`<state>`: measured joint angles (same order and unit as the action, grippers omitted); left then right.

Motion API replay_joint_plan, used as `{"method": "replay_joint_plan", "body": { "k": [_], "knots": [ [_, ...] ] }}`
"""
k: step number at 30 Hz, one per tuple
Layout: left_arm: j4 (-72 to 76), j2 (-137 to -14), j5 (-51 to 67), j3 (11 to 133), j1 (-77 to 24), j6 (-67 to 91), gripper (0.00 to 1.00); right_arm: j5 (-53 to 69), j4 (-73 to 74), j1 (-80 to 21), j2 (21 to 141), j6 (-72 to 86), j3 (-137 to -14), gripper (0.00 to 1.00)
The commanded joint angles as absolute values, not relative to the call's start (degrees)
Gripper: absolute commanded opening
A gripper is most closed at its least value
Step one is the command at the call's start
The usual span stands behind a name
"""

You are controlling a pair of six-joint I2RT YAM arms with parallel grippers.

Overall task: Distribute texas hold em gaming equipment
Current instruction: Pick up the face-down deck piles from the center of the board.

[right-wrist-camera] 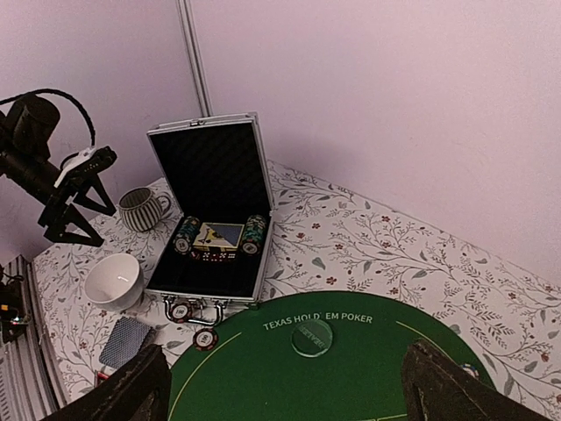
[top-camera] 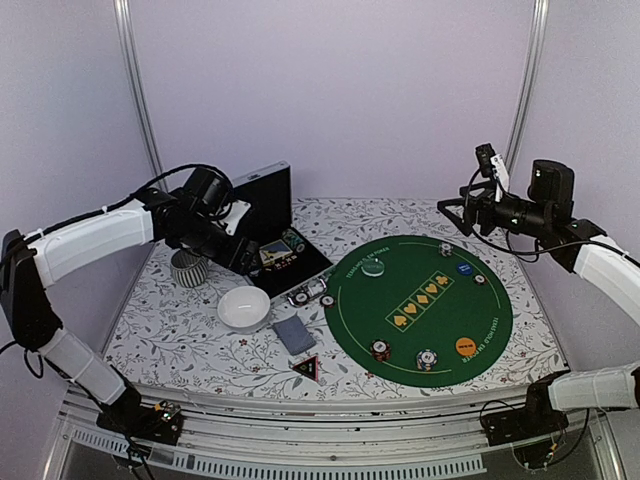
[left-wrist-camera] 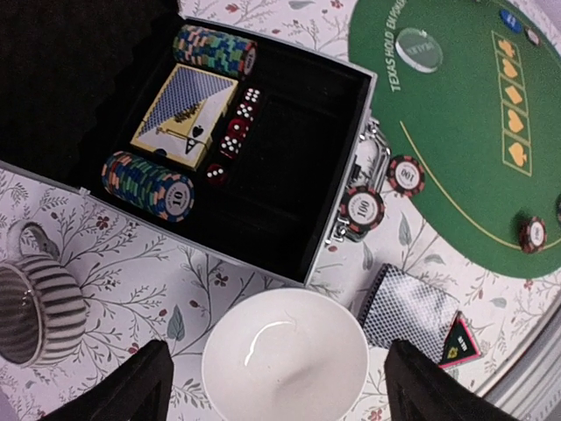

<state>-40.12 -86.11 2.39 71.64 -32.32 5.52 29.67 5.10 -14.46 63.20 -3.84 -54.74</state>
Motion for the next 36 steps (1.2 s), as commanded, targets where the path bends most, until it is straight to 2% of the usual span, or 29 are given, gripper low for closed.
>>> {"method": "replay_joint_plan", "body": {
  "k": [1,5,10,13,19,23,28,36],
  "knots": [
    [-43.7,-86.4,2.5,72.5,-38.2,2.3,0.86,36.6,4.5,-14.9,66.5,-0.2,-55.1,0.91],
    [-40.6,-84.0,9.0,70.8,-41.7,2.0,0.87,35.4,4.6,-19.1,70.6,4.7,-55.8,0.87],
    [-36.3,-78.8,10.3,66.2,-41.5,5.8,0.93,21.6,7.4,-31.4,78.1,8.5,-59.6,0.86],
    [-35.5,-75.9,9.0,64.4,-40.5,8.5,0.96,10.1,11.4,-39.8,84.3,9.5,-64.0,1.0],
    [-33.2,-69.3,8.3,59.1,-34.2,12.6,0.98,-3.2,14.7,-54.7,98.1,13.0,-71.4,0.99],
    [-32.9,-66.0,8.5,57.1,-31.2,12.9,0.98,-5.7,21.7,-60.0,110.0,13.8,-82.5,0.99],
    [-32.9,-64.0,8.8,55.5,-30.2,11.6,0.98,-6.8,25.9,-63.2,118.8,14.9,-91.6,0.99],
    [-33.0,-62.8,9.6,53.9,-29.5,10.0,0.98,-6.5,29.4,-65.4,125.1,15.8,-95.9,0.99]
  ]
}}
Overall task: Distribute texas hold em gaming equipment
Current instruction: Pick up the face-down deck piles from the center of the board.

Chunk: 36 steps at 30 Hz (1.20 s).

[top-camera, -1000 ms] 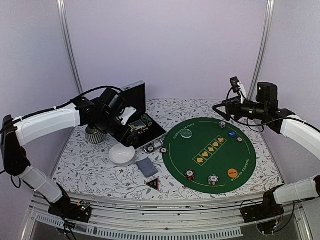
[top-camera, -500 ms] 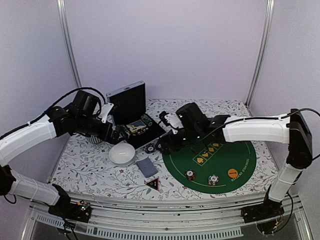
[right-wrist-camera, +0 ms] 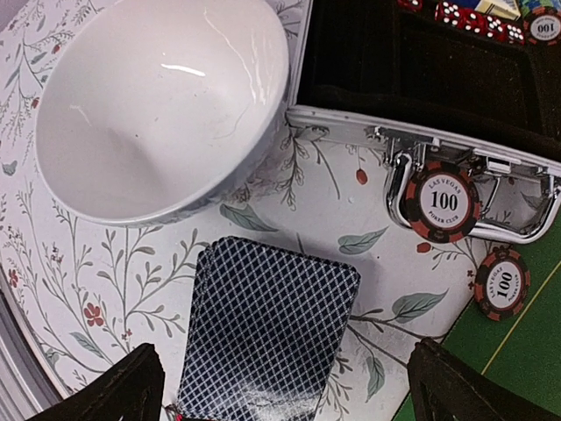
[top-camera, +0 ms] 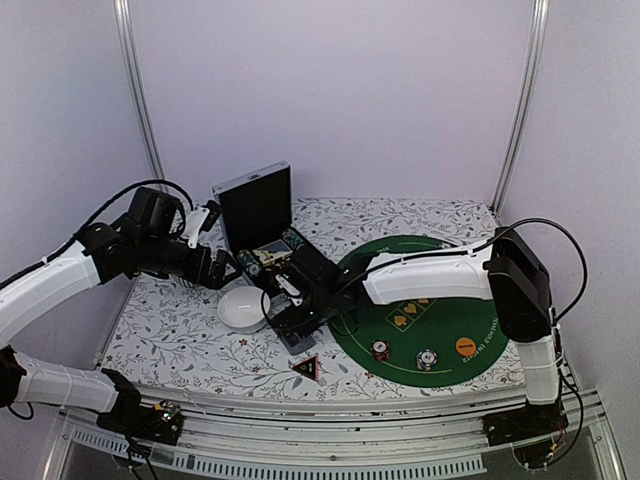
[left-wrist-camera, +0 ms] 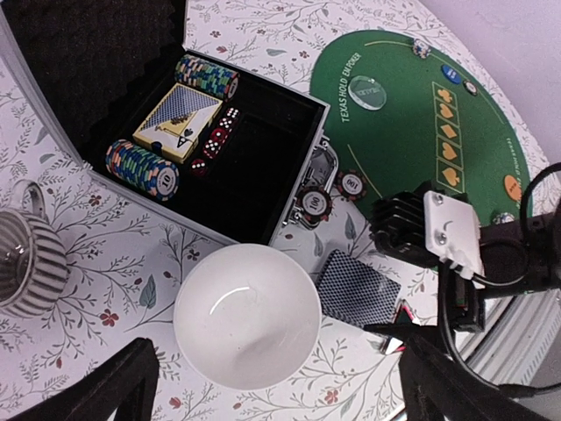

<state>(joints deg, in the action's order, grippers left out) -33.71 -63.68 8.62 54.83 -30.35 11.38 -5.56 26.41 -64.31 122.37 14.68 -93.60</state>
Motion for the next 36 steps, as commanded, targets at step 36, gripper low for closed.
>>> {"method": "replay_joint_plan", "body": {
  "k": [36],
  "knots": [
    [-32.3,-62.6,10.6,53.1,-28.7,8.4,0.98,-10.2,38.1,-65.9,132.5,15.5,-99.9,0.77]
  ]
}}
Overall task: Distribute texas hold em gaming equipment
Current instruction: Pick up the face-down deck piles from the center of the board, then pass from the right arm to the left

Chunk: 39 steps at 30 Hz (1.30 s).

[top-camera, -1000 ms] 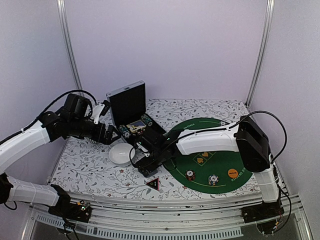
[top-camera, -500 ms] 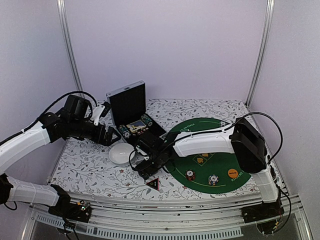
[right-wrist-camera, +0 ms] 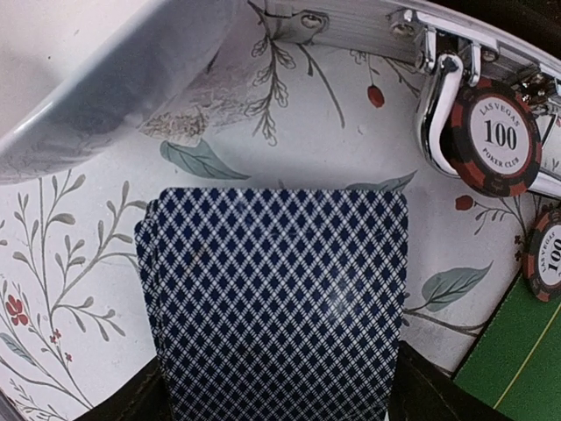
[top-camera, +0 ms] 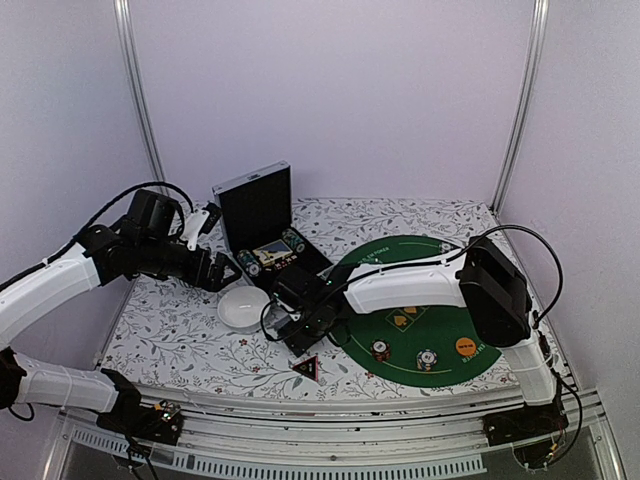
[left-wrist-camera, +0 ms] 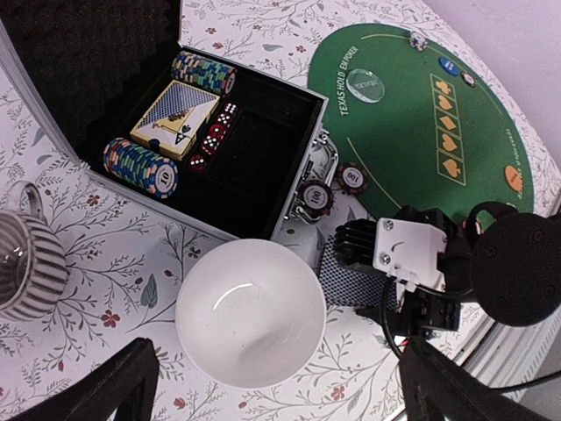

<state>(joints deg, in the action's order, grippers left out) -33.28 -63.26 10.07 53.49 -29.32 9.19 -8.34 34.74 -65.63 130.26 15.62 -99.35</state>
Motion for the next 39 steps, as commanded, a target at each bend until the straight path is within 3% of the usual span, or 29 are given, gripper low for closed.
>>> {"method": "replay_joint_plan", "body": {
  "k": [1,9,15,24,33,39],
  "knots": [
    [-32.3,-62.6,10.7,53.1,-28.6,8.4,0.98,-10.5,38.2,-65.9,132.6,15.4,-99.9,0.75],
    [-32.3,-62.4,10.9,53.0,-28.7,8.5,0.98,-10.4,38.1,-66.0,132.4,13.5,-99.9,0.55],
    [-32.2,-62.4,11.1,52.9,-28.7,9.3,0.98,-9.6,35.9,-66.0,129.8,10.5,-98.5,0.47],
    [-29.5,-62.4,13.6,51.6,-28.7,12.6,0.97,-8.2,32.3,-65.9,122.0,3.7,-91.5,0.43],
    [-23.3,-61.6,22.8,49.2,-29.3,15.6,0.84,-5.7,26.6,-66.0,109.8,-7.8,-83.4,0.42],
    [-15.2,-51.4,32.4,45.5,-35.0,2.1,0.92,2.0,27.8,-66.0,103.7,-13.6,-83.0,0.42]
  ]
}}
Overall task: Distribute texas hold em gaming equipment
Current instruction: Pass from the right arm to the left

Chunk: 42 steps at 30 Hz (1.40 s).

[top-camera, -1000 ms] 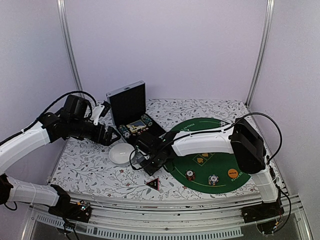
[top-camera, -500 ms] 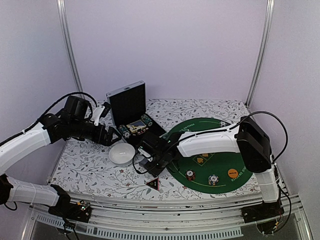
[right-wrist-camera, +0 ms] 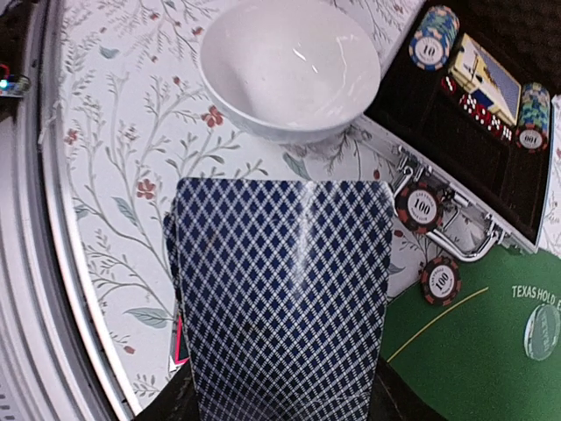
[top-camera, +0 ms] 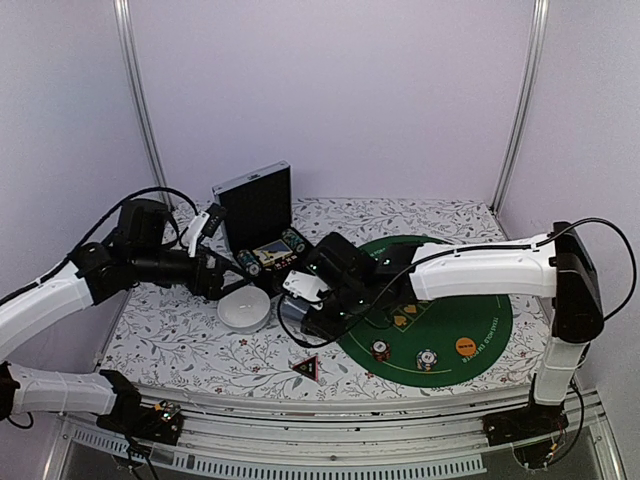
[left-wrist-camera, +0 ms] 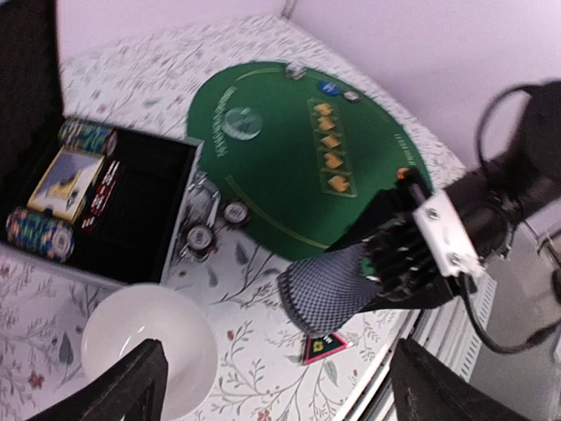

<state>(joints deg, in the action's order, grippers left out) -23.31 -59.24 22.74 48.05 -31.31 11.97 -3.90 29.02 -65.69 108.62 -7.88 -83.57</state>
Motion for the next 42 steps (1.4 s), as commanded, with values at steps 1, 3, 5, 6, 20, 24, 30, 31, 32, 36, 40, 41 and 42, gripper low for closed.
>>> {"method": "replay_joint_plan", "body": {
  "k": [1,3,5,6,20,24,30,31,32,36,40,41,42],
  "knots": [
    [-13.9,-49.5,35.5,44.4,-36.1,-1.1,0.95,2.9,28.0,-66.0,102.8,-14.0,-83.0,0.42],
    [-11.7,-46.4,40.3,40.7,-38.0,-8.3,0.98,4.3,28.5,-65.9,101.2,-14.7,-83.1,0.42],
    [-8.5,-44.2,40.4,37.3,-39.0,-13.4,0.98,5.3,29.4,-65.9,100.0,-15.7,-83.6,0.41],
    [-6.6,-43.6,40.1,35.8,-39.1,-15.2,0.98,5.7,30.3,-66.0,99.6,-16.2,-84.2,0.41],
    [1.5,-51.4,43.7,34.0,-39.2,-20.1,0.98,12.2,37.6,-68.0,100.2,-21.1,-95.4,0.38],
    [3.2,-53.0,44.7,34.2,-39.4,-18.9,0.98,11.8,38.8,-68.6,101.6,-21.5,-97.8,0.37],
    [6.9,-53.5,42.8,33.8,-40.4,-16.8,0.98,10.8,38.9,-69.0,102.4,-22.5,-99.6,0.36],
    [7.3,-53.5,42.7,33.9,-40.6,-16.6,0.98,10.8,39.0,-69.0,102.6,-22.6,-99.9,0.36],
    [7.9,-53.4,42.5,33.9,-40.9,-16.3,0.96,10.8,39.2,-69.0,102.7,-22.6,-100.3,0.36],
    [8.9,-53.9,42.0,34.2,-41.7,-16.0,0.84,10.3,39.3,-69.1,103.2,-23.0,-101.3,0.36],
    [8.2,-54.8,41.3,35.0,-42.2,-15.6,0.76,10.2,39.9,-69.1,103.9,-23.4,-102.4,0.35],
    [7.9,-54.8,41.2,35.1,-42.2,-15.9,0.75,10.3,39.8,-69.2,103.9,-23.5,-102.4,0.35],
    [7.7,-54.8,41.0,35.2,-42.2,-16.2,0.74,10.2,39.8,-69.1,103.8,-23.5,-102.4,0.35]
  ]
}}
